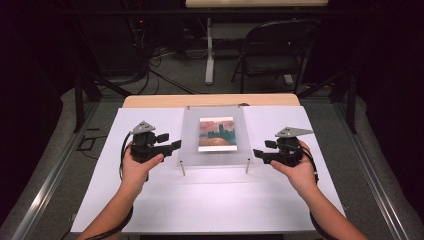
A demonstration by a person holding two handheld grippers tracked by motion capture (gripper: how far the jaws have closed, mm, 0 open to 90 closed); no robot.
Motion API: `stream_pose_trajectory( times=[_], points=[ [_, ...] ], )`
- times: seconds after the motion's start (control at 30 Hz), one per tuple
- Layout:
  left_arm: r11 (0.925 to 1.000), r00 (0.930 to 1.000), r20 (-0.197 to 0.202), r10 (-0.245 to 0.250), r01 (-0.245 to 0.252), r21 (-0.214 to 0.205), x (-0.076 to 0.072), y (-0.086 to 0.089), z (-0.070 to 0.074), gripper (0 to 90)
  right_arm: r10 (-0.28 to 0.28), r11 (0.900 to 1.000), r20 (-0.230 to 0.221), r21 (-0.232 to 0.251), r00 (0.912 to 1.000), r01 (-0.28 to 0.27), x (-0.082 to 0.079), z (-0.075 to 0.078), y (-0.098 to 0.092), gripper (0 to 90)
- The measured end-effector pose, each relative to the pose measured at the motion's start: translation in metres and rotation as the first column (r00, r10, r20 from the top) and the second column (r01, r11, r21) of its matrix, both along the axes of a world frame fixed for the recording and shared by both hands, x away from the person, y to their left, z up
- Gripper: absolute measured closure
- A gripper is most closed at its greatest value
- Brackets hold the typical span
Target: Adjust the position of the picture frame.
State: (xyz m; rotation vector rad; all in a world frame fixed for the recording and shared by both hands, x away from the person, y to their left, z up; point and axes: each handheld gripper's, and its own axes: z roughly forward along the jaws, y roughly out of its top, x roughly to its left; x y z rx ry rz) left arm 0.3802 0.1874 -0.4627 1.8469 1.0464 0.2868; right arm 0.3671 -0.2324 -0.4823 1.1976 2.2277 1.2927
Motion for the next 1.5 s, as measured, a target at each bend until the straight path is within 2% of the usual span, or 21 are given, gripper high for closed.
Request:
stream_pose_trajectory(
  times=[0.1,0.23,0.33,0.47,0.53,0.67,0.87,0.93,1.07,1.37,1.5],
  points=[
    [1.0000,0.9999,-0.013,0.004,-0.004,0.000,0.012,-0.003,-0.002,36.8,-0.005,1.0000,-0.002,-0.004,1.0000,0.005,0.011,0.000,0.003,36.9],
    [0.9997,0.9993,-0.029,0.024,-0.024,0.003,0.028,-0.006,-0.004,36.7,-0.029,0.9993,-0.016,0.025,0.9994,0.029,0.031,-0.001,0.008,35.3],
    [0.9993,0.9983,-0.044,0.038,-0.038,0.003,0.040,-0.007,-0.005,36.7,-0.036,0.9990,-0.018,0.025,0.9992,0.037,0.043,0.000,0.011,35.1],
    [0.9976,0.9962,-0.055,0.067,-0.066,0.023,0.056,-0.010,-0.007,36.7,-0.059,0.9975,-0.018,0.038,0.9981,0.060,0.061,0.002,0.015,35.0],
    [0.9964,0.9956,-0.056,0.075,-0.073,0.042,0.064,-0.011,-0.008,36.8,-0.069,0.9969,-0.015,0.037,0.9975,0.069,0.069,0.002,0.016,35.1],
    [0.9955,0.9930,-0.078,0.088,-0.085,0.043,0.077,-0.014,-0.012,36.8,-0.090,0.9956,-0.021,0.022,0.9957,0.091,0.083,0.002,0.019,35.1],
    [0.9911,0.9891,-0.092,0.115,-0.107,0.079,0.094,-0.020,-0.015,36.8,-0.119,0.9929,-0.028,0.006,0.9925,0.119,0.103,0.000,0.025,35.1],
    [0.9897,0.9872,-0.096,0.128,-0.121,0.077,0.097,-0.021,-0.016,36.8,-0.125,0.9921,-0.023,0.006,0.9919,0.125,0.109,-0.001,0.027,35.1],
    [0.9896,0.9851,-0.108,0.134,-0.127,0.068,0.105,-0.021,-0.018,36.9,-0.144,0.9894,-0.040,0.015,0.9888,0.145,0.118,-0.003,0.030,35.2],
    [0.9874,0.9771,-0.148,0.153,-0.145,0.064,0.116,-0.026,-0.038,36.8,-0.182,0.9823,-0.078,0.030,0.9801,0.185,0.130,-0.016,0.032,35.1],
    [0.9882,0.9749,-0.167,0.148,-0.138,0.066,0.119,-0.027,-0.045,36.8,-0.170,0.9849,-0.092,0.019,0.9812,0.172,0.133,-0.022,0.034,34.8]
  ],
)
